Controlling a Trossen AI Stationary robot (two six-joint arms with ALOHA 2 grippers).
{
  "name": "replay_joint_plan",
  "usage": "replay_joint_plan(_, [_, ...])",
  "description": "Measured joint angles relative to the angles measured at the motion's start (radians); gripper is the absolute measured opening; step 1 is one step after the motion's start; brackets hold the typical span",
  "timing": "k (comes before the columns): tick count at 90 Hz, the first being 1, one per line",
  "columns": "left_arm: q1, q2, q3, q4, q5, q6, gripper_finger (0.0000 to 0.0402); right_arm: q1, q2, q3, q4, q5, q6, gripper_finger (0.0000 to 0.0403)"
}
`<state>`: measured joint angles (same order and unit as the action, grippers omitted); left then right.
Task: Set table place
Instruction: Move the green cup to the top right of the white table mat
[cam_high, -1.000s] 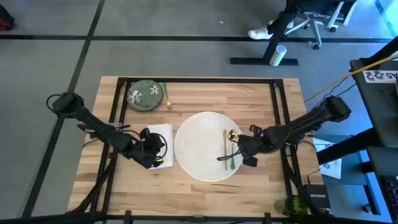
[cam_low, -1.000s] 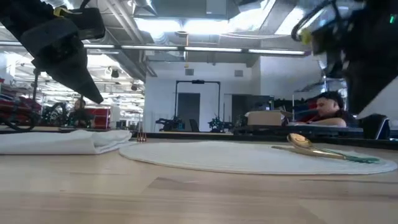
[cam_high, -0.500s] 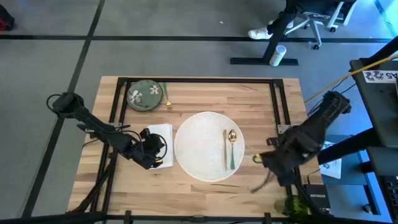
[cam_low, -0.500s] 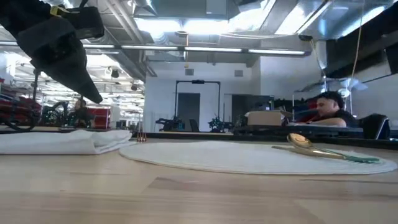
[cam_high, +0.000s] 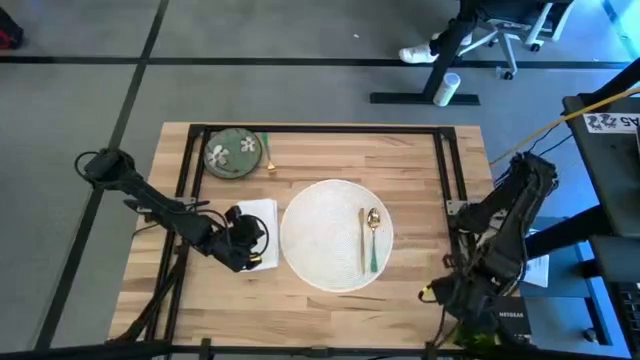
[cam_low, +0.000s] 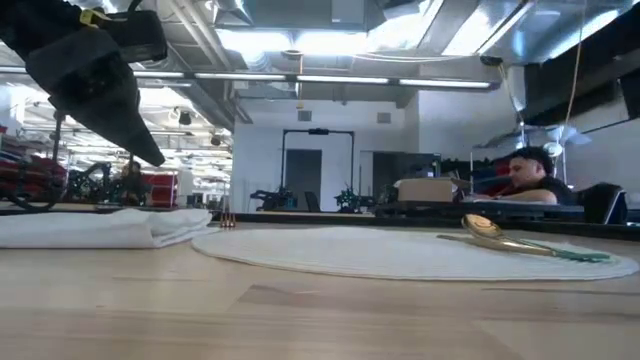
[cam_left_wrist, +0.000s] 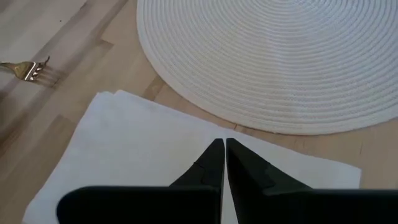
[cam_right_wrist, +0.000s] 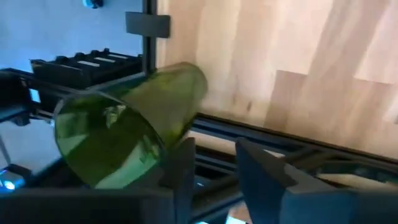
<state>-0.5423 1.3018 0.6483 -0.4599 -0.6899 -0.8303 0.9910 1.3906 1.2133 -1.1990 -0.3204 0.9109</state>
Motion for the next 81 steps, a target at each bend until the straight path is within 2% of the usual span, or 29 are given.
replay_joint_plan(18, [0.002, 0.0, 0.0, 0.0, 0.0, 0.0, 0.0, 0.034, 0.023, 0.0, 0.05, -0.01, 0.041, 0.0142])
replay_joint_plan(34, [0.003, 0.0, 0.0, 0.001, 0.0, 0.0, 0.0, 0.045, 0.02, 0.0, 0.049, -0.013, 0.089, 0.0143])
replay_joint_plan(56, [0.003, 0.0, 0.0, 0.0, 0.0, 0.0, 0.0, 0.044, 0.018, 0.029, 0.039, -0.043, 0.08, 0.0143])
replay_joint_plan(81, [0.008, 0.0, 0.0, 0.0, 0.0, -0.004, 0.0, 0.048, 0.017, 0.046, -0.003, -0.027, 0.077, 0.0143])
